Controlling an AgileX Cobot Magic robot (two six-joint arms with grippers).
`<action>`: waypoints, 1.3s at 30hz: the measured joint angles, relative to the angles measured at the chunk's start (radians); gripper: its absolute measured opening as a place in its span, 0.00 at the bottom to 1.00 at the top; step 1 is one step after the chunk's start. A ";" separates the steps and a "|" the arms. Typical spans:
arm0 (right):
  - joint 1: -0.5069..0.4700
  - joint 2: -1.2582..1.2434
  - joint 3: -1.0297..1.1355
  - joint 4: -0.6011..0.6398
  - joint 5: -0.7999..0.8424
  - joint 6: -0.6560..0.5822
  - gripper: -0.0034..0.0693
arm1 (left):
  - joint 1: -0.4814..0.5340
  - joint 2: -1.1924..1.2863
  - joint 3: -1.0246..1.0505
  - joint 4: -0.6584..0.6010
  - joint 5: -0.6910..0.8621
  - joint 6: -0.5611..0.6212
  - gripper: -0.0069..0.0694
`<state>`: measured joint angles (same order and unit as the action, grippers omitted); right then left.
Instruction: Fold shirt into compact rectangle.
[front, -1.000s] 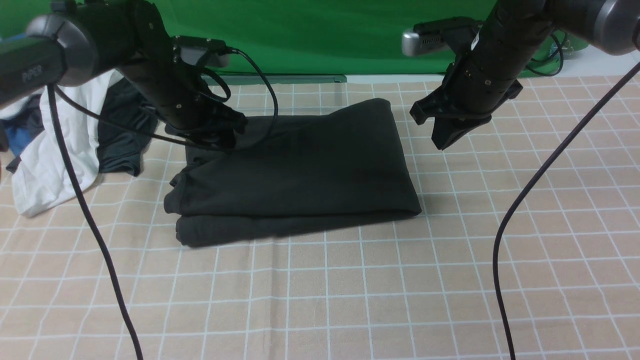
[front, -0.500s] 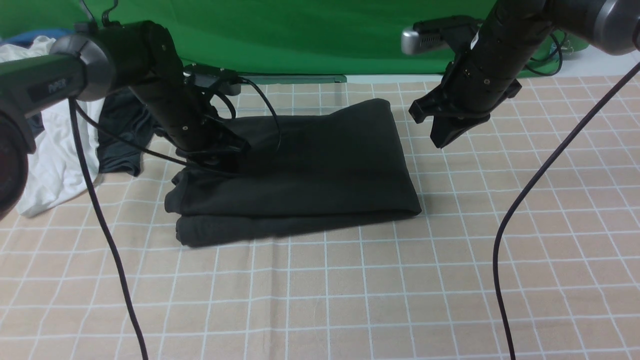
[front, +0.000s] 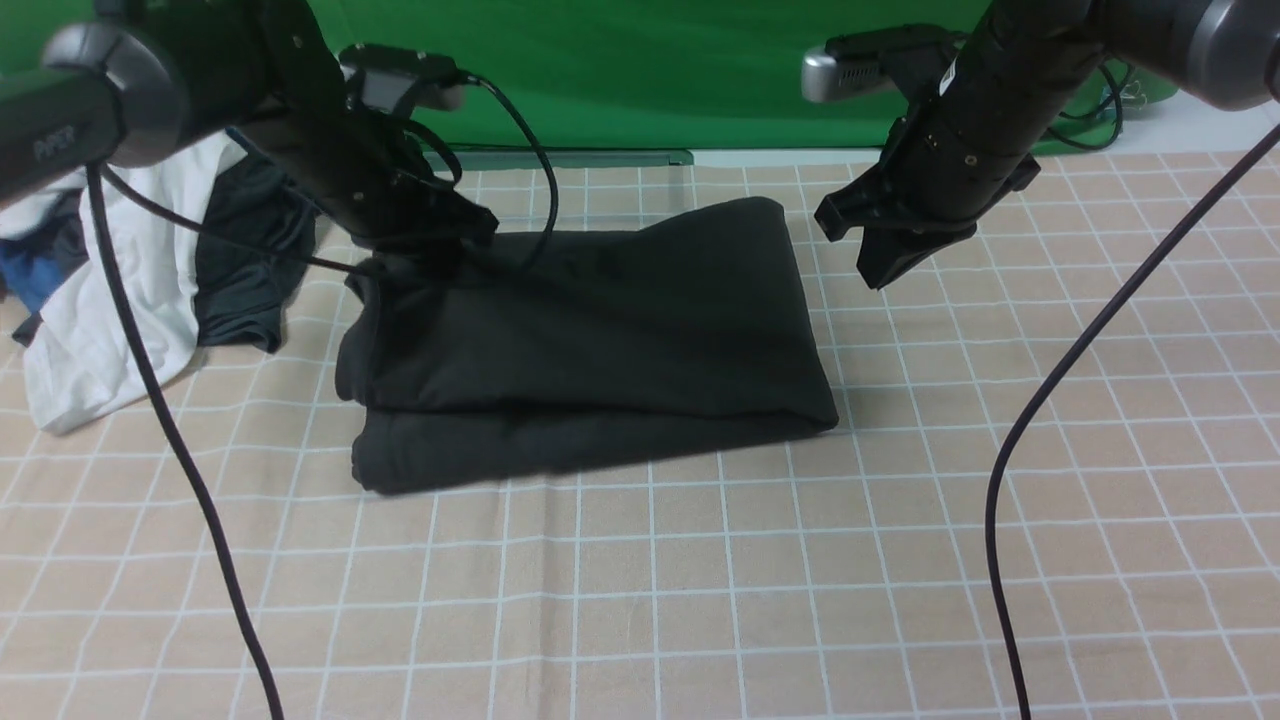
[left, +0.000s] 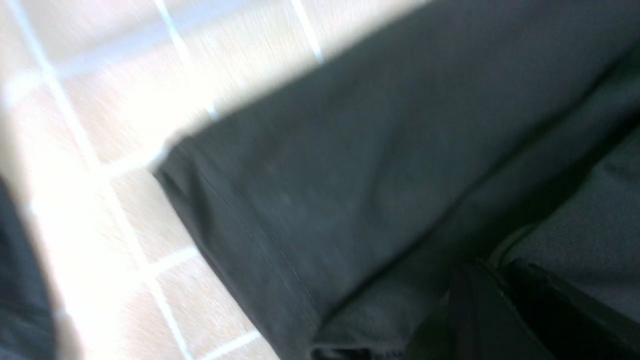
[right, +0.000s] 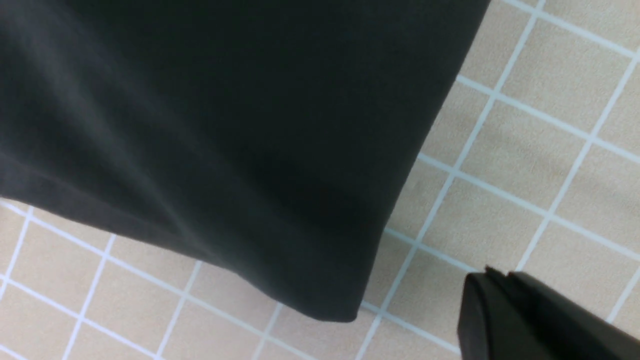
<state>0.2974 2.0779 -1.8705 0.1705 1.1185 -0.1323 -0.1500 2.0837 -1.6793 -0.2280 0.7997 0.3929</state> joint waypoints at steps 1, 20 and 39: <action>0.000 0.000 0.000 0.000 0.000 0.000 0.14 | 0.000 0.000 0.000 0.011 -0.003 -0.004 0.13; 0.000 0.000 0.000 0.016 0.010 0.000 0.16 | 0.000 0.020 0.000 0.164 -0.064 -0.114 0.38; 0.070 -0.001 -0.008 0.027 0.050 -0.029 0.12 | 0.002 -0.126 0.363 -0.061 -0.027 -0.154 0.11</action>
<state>0.3677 2.0768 -1.8787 0.1980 1.1683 -0.1612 -0.1479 1.9581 -1.3163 -0.2886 0.7723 0.2389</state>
